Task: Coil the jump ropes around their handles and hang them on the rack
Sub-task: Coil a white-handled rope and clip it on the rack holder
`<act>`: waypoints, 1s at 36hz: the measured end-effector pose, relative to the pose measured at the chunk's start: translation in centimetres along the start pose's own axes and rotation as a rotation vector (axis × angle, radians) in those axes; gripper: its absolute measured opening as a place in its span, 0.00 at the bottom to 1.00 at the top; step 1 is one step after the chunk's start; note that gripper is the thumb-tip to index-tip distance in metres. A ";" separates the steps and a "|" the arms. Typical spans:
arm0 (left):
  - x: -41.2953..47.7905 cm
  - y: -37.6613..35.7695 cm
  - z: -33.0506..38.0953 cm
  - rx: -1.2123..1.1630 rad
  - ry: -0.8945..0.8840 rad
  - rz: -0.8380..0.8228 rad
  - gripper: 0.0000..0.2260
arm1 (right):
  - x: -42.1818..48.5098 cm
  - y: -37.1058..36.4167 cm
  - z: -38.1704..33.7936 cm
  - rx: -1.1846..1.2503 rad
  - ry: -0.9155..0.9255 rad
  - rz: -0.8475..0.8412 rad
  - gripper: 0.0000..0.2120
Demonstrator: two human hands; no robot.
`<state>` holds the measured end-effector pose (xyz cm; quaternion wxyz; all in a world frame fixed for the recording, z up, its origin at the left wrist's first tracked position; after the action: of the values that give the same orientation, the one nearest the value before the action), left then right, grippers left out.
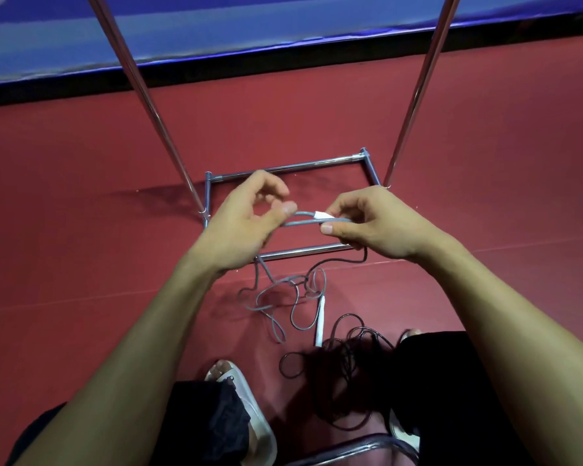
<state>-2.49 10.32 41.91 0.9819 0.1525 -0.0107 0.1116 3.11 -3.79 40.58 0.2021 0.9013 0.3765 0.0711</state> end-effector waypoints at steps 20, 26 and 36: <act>-1.1 8.1 1.8 0.863 -0.332 0.567 0.14 | -0.5 1.3 -0.4 -0.036 -0.033 0.043 0.08; -1.7 11.5 -1.7 0.908 0.009 0.679 0.10 | -0.1 3.1 1.6 -0.488 -0.079 0.098 0.12; -1.4 -3.2 1.0 0.588 -0.349 -0.068 0.12 | -0.4 0.1 -1.3 -0.287 0.081 -0.020 0.09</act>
<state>-3.09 6.79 41.85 0.8824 0.4463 -0.1407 0.0492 2.51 -3.70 41.81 0.3140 0.8557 0.3795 0.1586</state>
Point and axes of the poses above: each hand's wrist, its own x-axis towards the middle knuckle, its own y-axis out of the back of the hand, z = x × y, the point moved 9 cm from there along x, towards the middle knuckle, and after that the axes turned 5 degrees about z, right-handed, at the moved point
